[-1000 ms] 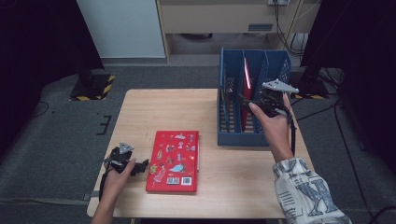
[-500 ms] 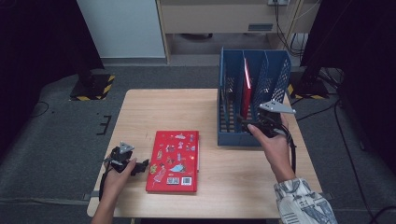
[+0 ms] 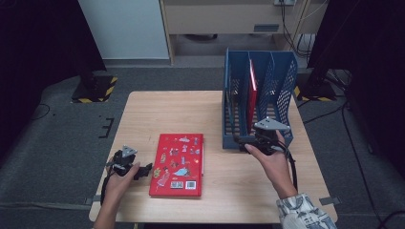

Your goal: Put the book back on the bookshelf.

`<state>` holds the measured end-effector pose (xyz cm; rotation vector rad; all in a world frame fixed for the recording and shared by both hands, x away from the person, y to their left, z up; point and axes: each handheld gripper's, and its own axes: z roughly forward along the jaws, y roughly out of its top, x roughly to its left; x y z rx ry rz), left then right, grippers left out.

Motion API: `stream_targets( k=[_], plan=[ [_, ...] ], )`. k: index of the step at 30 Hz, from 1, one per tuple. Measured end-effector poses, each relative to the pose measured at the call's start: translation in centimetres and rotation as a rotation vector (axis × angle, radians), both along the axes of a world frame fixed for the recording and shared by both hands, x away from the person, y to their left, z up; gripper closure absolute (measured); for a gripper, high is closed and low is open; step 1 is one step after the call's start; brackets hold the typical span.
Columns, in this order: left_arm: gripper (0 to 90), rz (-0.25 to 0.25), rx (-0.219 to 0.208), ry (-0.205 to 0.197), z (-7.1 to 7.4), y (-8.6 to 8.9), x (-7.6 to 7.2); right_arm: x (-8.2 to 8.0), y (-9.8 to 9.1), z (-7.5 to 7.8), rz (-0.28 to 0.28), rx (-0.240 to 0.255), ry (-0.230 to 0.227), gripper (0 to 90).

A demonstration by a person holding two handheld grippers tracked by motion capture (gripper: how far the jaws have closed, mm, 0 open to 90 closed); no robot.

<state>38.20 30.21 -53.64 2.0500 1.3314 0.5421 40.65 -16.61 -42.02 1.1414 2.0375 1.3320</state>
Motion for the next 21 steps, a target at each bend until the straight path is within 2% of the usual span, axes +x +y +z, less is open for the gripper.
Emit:
stream_targets(
  k=[4,8,11,17,21],
  plan=[
    [0.0,-0.004,-0.002,0.000,0.0,0.0,0.0,-0.7,0.9,-0.9,0.016,0.029,0.006,13.6],
    [2.0,0.000,-0.019,0.003,0.2,0.2,0.0,-1.4,2.2,-1.9,0.055,0.014,0.024,14.3],
    [3.1,0.003,-0.035,0.001,0.3,0.3,0.0,-2.0,3.6,-2.6,0.091,-0.019,0.039,14.5],
    [3.9,0.008,-0.075,-0.034,1.1,0.5,-0.1,-2.9,6.3,-3.5,0.170,-0.046,0.066,15.1],
    [4.5,-0.008,-0.088,-0.053,1.8,0.3,-0.4,-3.2,7.5,-4.3,0.204,-0.050,0.089,16.5]
  ],
)
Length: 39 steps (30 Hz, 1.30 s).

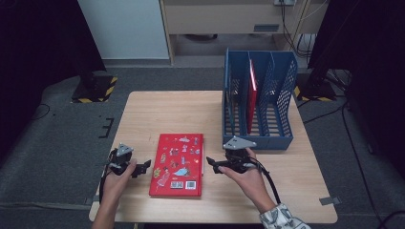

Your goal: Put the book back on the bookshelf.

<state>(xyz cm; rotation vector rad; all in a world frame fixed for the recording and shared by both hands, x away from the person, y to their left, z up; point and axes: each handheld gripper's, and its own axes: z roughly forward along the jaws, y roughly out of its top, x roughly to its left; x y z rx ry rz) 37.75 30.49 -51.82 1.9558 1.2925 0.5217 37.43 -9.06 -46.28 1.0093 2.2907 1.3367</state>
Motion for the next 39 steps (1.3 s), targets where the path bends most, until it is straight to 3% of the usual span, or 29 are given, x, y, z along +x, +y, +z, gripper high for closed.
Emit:
stream_targets(
  k=[11,23,33,39],
  plan=[
    [4.7,-0.064,-0.014,-0.037,1.4,-1.6,-0.6,-0.8,2.6,-2.3,0.079,-0.006,0.071,13.8],
    [4.2,-0.181,-0.011,-0.016,1.3,-4.3,-0.6,-1.8,4.7,-4.3,0.176,-0.056,0.128,9.1],
    [4.2,-0.202,0.000,0.010,0.6,-5.0,-0.1,-2.4,5.6,-5.7,0.214,-0.117,0.157,8.0],
    [3.9,-0.197,-0.008,0.009,0.5,-4.7,0.1,-2.3,5.3,-6.2,0.216,-0.083,0.176,8.1]
  ],
)
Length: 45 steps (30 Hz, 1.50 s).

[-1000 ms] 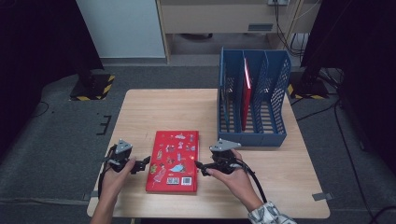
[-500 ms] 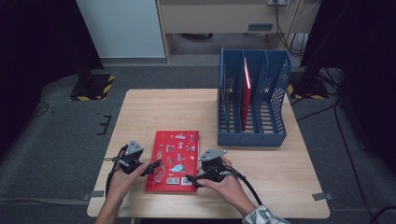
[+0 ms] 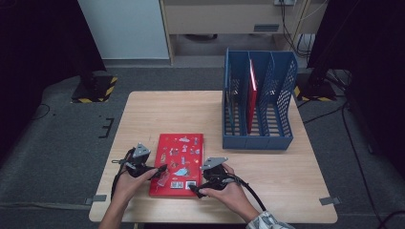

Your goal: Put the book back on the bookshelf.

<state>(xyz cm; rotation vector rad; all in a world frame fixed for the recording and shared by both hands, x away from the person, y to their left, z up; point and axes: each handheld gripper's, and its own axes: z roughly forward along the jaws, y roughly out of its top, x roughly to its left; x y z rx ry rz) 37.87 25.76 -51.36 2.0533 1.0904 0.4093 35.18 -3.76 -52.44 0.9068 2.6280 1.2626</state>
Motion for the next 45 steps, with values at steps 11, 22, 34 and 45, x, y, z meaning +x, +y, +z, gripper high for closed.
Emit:
stream_targets(
  k=[11,22,34,45],
  plan=[
    [3.3,-0.013,0.008,0.012,-0.3,-0.3,0.1,0.0,-0.1,-0.7,0.007,-0.026,0.001,7.7],
    [2.6,-0.055,-0.046,0.058,-1.0,-0.4,0.6,0.1,-0.1,-0.7,0.017,-0.032,-0.003,7.7],
    [4.6,-0.092,-0.134,0.103,-1.6,0.1,1.6,0.6,0.0,-0.7,0.031,-0.029,0.004,4.5],
    [9.1,-0.082,-0.129,0.108,-1.3,0.2,1.6,1.7,0.6,-0.7,0.035,-0.016,-0.017,1.9]
  ],
)
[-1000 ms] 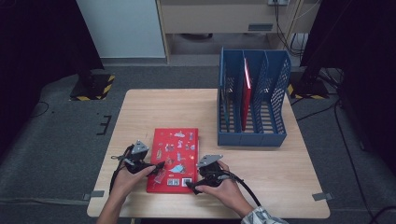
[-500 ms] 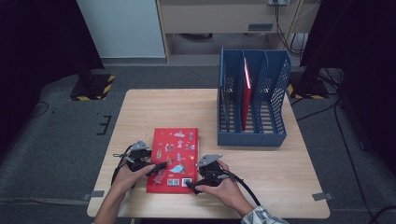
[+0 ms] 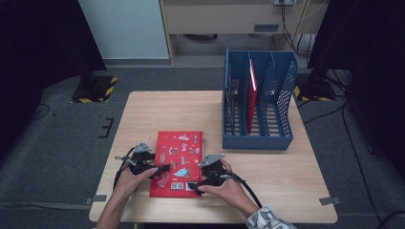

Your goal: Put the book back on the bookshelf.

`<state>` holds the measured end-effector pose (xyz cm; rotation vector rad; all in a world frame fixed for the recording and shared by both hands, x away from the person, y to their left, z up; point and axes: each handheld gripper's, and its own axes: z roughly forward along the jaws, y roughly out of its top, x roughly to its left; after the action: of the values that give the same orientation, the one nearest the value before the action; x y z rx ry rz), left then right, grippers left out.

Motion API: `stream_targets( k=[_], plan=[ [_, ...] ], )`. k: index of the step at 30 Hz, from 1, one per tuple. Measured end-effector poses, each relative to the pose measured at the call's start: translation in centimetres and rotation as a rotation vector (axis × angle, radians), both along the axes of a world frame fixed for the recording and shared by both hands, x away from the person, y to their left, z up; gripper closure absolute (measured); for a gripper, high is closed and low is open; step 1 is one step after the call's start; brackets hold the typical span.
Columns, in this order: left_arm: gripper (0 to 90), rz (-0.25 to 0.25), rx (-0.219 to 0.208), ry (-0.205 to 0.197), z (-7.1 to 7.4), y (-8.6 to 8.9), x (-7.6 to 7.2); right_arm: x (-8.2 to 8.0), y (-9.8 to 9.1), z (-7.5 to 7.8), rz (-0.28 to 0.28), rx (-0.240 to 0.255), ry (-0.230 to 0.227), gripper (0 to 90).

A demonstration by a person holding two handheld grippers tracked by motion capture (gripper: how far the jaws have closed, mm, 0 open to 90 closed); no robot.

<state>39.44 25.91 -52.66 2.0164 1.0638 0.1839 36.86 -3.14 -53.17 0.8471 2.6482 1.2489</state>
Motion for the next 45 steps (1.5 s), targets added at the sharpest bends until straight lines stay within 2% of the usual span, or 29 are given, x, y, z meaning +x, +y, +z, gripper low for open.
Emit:
stream_targets(
  k=[6,14,24,28,36,45],
  plan=[
    [11.0,-0.004,0.007,-0.018,0.3,-0.1,-0.1,0.7,0.0,0.0,-0.015,0.012,0.006,2.9],
    [15.5,0.005,0.009,-0.036,0.8,0.0,-0.4,0.8,-0.2,0.3,-0.035,0.018,0.013,9.5],
    [23.0,0.021,0.000,-0.070,1.6,0.6,-1.1,0.6,0.1,1.2,-0.048,0.002,-0.014,14.0],
    [28.3,0.046,-0.039,-0.074,1.9,1.3,-1.3,0.8,0.3,1.6,-0.046,-0.003,-0.022,17.5],
    [30.7,0.068,-0.008,-0.077,2.7,2.4,-1.9,1.2,1.6,2.1,-0.034,-0.009,-0.011,20.7],
    [34.4,0.118,-0.018,-0.104,3.6,4.4,-2.6,1.6,3.8,3.2,-0.015,-0.029,-0.028,26.1]
  ],
)
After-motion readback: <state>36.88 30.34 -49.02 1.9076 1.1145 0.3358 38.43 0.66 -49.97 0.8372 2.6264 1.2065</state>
